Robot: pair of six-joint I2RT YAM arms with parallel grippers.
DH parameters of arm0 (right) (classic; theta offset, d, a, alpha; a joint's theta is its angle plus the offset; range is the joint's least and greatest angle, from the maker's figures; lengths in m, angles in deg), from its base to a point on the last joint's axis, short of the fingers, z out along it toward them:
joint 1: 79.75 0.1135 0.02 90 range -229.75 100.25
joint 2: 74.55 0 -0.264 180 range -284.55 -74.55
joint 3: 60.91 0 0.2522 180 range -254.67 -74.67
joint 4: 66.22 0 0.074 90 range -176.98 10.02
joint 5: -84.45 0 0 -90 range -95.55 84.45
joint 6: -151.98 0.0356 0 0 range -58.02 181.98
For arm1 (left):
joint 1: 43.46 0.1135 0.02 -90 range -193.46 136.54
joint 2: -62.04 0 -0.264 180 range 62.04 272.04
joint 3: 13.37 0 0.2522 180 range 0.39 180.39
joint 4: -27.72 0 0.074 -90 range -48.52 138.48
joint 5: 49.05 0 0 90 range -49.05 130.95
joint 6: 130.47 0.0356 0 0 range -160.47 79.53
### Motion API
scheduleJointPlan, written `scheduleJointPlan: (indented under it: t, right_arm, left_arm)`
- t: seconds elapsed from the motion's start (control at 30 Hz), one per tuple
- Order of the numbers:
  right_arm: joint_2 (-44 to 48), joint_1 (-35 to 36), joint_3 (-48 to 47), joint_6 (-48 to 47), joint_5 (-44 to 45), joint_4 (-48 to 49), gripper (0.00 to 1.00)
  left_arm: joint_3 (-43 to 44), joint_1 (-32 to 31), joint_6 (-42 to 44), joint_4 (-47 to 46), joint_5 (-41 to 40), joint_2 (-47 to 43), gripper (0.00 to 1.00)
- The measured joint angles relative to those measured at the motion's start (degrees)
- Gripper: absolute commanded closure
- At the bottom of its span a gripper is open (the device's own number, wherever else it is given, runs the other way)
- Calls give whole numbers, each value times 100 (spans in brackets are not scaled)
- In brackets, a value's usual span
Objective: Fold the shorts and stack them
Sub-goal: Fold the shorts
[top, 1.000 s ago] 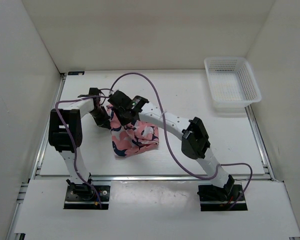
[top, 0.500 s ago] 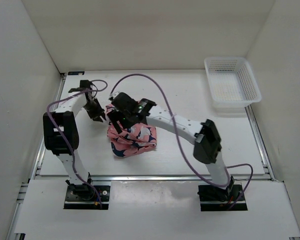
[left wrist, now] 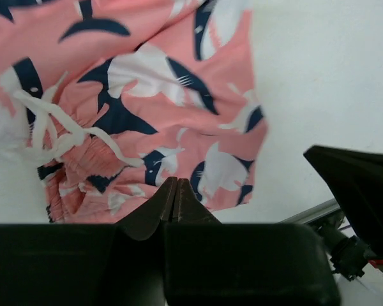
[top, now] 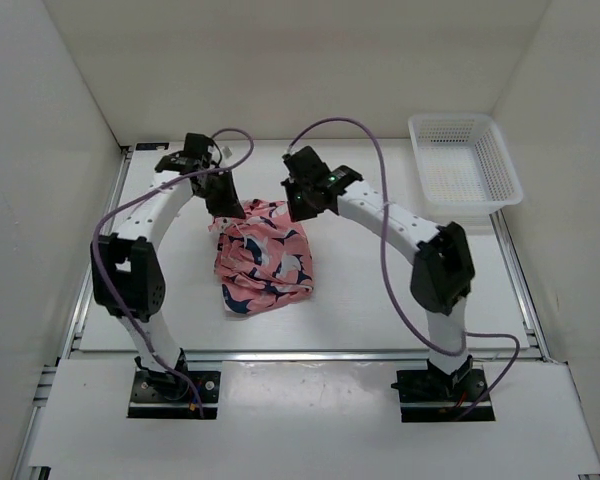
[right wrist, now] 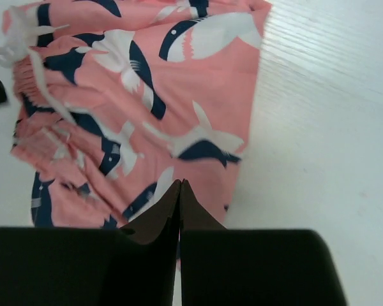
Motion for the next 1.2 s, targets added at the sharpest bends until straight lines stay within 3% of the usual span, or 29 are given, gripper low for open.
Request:
scheduleJointPlan:
  t: [0.17,0.33,0.43,0.47,0.5,0.57,0.6,0.67,0.77,0.97,1.07,1.13,1.2]
  right_arm:
    - [-1224,-20,-601,-125,-424,-48,100]
    - [-1867,0,-704,-107,-634,-103,100]
    - [-1912,-26,-704,-83,-715,-116,85]
    - [-1893,-39,-704,-76,-721,-103,78]
    - [-1849,-61,-697,-85,-719,-98,72]
    - [-1683,-107,-623,-68,-686,-79,50]
    - [-1495,-131,-472,-94,-647,-50,25]
    - [-911,-186,-90,-72,-446,-46,10]
    - [459,-258,728,4,31,57,2]
    - [2988,-470,2114,240,922,216,1]
    - [3418,-586,2470,302,1296,15,0]
    - [3504,-605,2754,358,1534,-116,8]
    - [3633,-605,3156,389,1628,-173,5]
  left_arm:
    - [-660,7,-28,-256,-105,831,90]
    - [-761,0,-94,-339,-321,1576,90]
    - [-614,-55,-59,-260,-442,1593,85]
    - [-520,-74,-35,-227,-483,1593,72]
    - [-415,-87,0,-192,-501,1569,65]
    - [-238,-107,109,-79,-529,1432,50]
    - [-136,-116,140,11,-540,1311,41]
    - [96,-116,219,184,-586,940,35]
    - [422,-116,278,354,-739,90,29]
    - [304,-146,256,448,-1165,-2251,29]
    - [-125,-166,155,520,-1523,-3340,29]
    - [-350,-164,50,640,-1792,-3882,29]
    - [-457,-164,-70,763,-2046,-4251,29]
